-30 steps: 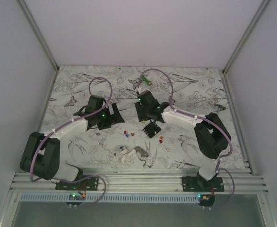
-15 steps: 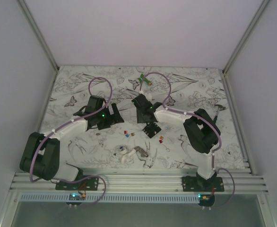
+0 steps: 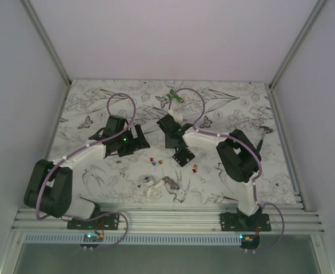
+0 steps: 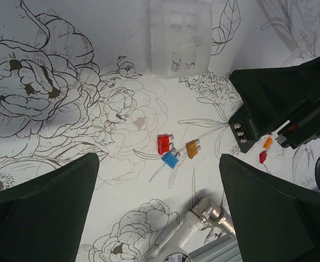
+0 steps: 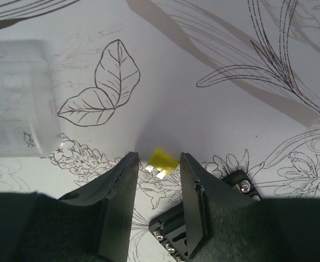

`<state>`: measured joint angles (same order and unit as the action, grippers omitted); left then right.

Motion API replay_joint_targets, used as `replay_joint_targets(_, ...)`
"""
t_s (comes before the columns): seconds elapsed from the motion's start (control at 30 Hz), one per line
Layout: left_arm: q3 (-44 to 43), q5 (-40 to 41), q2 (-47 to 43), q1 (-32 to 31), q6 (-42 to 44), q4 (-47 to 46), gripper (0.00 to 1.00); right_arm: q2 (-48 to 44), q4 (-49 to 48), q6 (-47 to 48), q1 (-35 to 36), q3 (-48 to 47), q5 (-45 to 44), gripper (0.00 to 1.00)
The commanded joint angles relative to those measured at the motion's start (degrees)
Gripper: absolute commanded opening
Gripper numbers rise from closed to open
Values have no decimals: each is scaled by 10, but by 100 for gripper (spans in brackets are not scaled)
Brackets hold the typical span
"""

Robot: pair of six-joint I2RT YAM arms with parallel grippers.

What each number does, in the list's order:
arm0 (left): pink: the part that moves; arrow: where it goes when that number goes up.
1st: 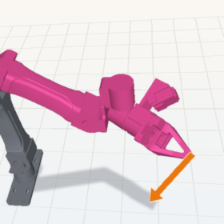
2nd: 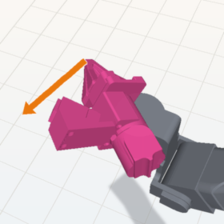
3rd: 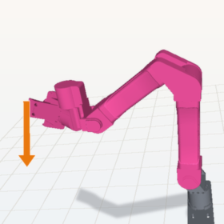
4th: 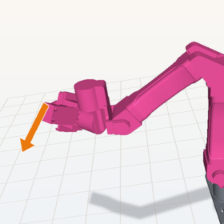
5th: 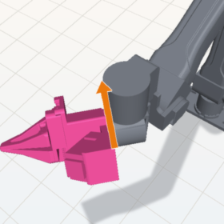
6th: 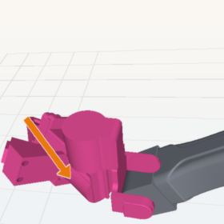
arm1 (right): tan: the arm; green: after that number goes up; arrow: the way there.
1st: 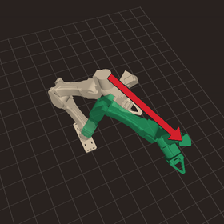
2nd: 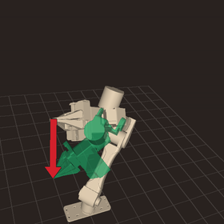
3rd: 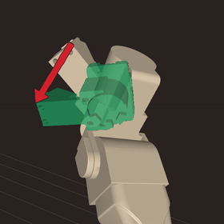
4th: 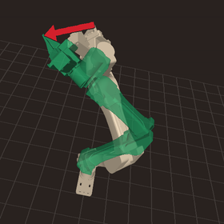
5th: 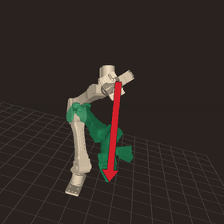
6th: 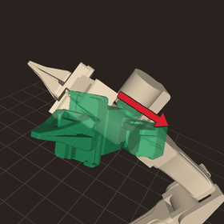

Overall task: Snap on the fuse box
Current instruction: Pick up the fuse from the center of the board.

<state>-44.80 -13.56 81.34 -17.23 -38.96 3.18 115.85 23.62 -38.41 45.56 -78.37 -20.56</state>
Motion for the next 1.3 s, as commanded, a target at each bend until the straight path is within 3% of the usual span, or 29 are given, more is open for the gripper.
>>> replay_joint_targets(0.0,1,2,-7,3,5,20,97,16,8,-15,7,-26,-12,41)
replay_joint_targets(0.47,-3,-4,0,3,4,20,97,30,23,27,19,-48,-16,38)
replay_joint_targets(0.9,-2,-3,-4,4,4,20,97,9,64,51,18,-41,-60,47)
replay_joint_targets(1.27,0,-2,-9,3,5,20,97,-6,75,48,14,-39,-45,47)
